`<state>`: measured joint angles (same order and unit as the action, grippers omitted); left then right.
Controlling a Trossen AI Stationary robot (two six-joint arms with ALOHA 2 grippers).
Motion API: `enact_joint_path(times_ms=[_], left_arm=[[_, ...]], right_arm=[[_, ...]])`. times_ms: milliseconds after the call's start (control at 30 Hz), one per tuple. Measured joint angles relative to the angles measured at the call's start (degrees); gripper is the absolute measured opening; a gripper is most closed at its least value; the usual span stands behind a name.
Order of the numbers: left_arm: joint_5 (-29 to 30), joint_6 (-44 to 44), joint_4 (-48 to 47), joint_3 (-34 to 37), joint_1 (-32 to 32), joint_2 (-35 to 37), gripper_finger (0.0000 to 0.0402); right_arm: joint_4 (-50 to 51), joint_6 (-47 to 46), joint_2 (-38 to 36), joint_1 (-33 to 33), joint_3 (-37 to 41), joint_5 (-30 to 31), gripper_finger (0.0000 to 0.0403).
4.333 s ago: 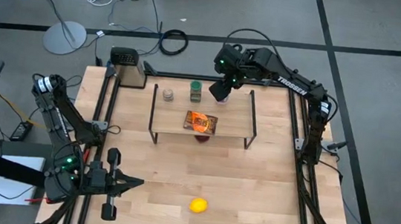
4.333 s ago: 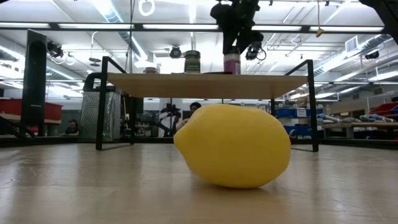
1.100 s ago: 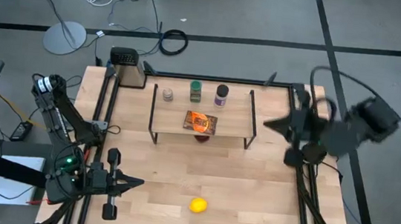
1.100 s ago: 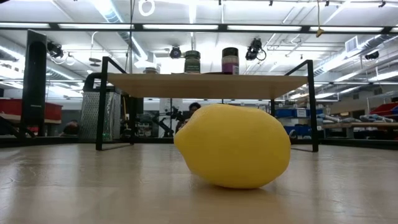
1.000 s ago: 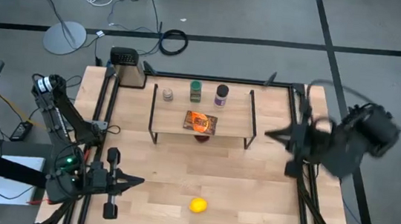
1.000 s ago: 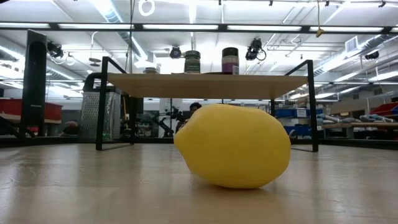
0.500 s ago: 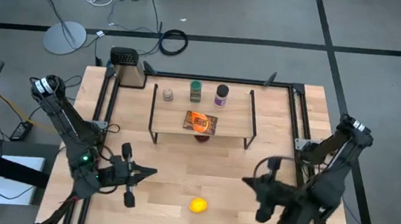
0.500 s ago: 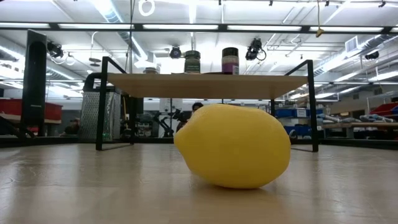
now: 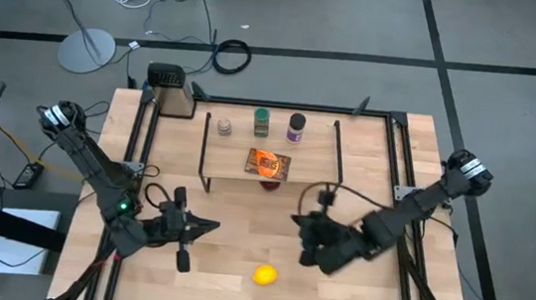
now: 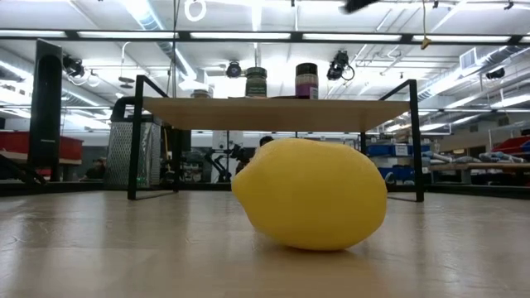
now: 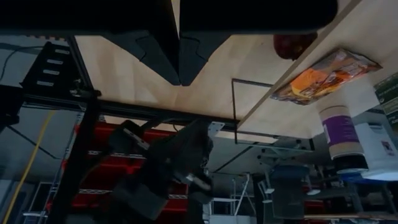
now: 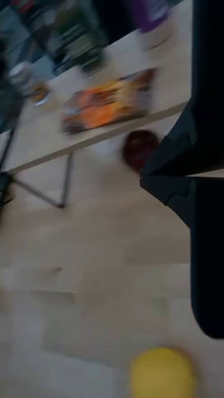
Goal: Shelf spices
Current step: Adjust the orange seasoning bag
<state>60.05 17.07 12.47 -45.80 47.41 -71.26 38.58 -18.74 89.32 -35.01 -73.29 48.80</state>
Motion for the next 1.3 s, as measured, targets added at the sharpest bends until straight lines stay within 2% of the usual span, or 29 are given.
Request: enact_joint_path(times_ms=[100,200,400,533,667,900,1100,1300], left_arm=[[-0.3,0.0,0.3,0.0,-0.5,0.0,0.0004],[-1.1,0.1,0.7,0.0,-0.5,0.0,0.0004],[-1.9,0.1,1.5,0.0,-0.5,0.0,0.0004],[-2.3,0.1,1.5,0.0,-0.5,0.0,0.0004],[-2.6,0.1,1.5,0.0,-0.5,0.0,0.0004],[-2.6,0.1,1.6,0.0,-0.5,0.0,0.0004],[-2.7,0.1,1.9,0.0,-0.5,0.0,0.0004],[-2.7,0.0,1.9,0.0,-0.5,0.0,0.0004]], right_arm=[[-11.5,10.1,0.0,5.0,0.6,-4.4,0.0000],[-17.9,15.3,0.3,10.1,0.7,-7.8,0.0000],[-19.7,15.9,0.4,19.5,0.8,-10.4,0.0000],[-19.9,15.5,1.4,23.5,0.8,-13.2,0.0000],[-20.3,15.5,2.9,24.9,0.7,-15.9,0.0000],[-19.5,15.9,6.4,24.8,0.8,-16.1,0.0000],[-17.9,15.6,7.2,25.6,0.8,-14.1,0.0000],[-12.3,10.6,7.2,26.5,0.8,-13.0,0.0000]])
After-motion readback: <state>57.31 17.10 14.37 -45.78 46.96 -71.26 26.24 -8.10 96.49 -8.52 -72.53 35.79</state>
